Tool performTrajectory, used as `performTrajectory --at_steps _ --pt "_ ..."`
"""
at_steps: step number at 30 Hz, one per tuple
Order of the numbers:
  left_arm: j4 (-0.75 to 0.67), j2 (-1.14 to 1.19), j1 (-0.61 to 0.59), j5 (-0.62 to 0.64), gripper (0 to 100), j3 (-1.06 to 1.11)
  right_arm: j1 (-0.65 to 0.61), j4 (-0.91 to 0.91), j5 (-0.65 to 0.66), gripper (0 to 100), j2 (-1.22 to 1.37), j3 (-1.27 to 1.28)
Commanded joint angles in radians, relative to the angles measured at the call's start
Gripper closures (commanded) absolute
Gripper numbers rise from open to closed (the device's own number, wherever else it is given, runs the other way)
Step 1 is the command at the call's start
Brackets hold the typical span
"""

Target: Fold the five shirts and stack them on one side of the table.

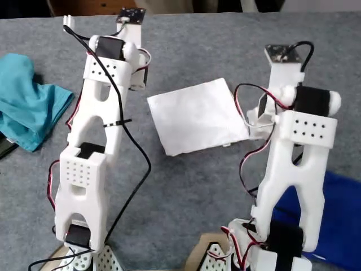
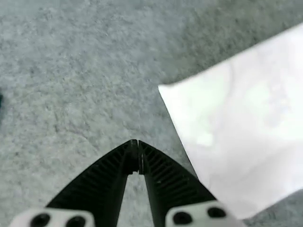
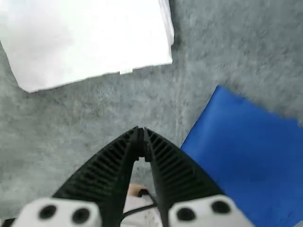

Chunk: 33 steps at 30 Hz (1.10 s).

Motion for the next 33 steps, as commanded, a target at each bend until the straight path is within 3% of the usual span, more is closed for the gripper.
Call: performTrajectory --at_steps 1,6,11,14,21,33 --pt "0.002 -0.068 0.020 0.063 92 0.018 -0.041 -0.031 -0.129 99.0 -0.041 0.061" --pt "-0.041 -0.067 -0.014 0.333 84 0.028 -0.130 -0.196 -0.327 96.5 -0.036 0.153" --pt "-0.069 -0.018 -0.109 0.503 81 0.020 -0.206 -0.313 -0.468 75.8 0.061 0.203" --pt "-0.100 0.054 -0.157 0.611 78 0.025 -0.223 -0.341 -0.546 68.4 0.157 0.183" --pt "-0.190 0.234 -0.166 0.618 77 0.018 -0.216 -0.342 -0.698 67.0 0.421 0.045" --pt "-0.173 0.272 -0.167 0.614 77 -0.048 -0.216 -0.342 -0.810 67.0 0.697 -0.185"
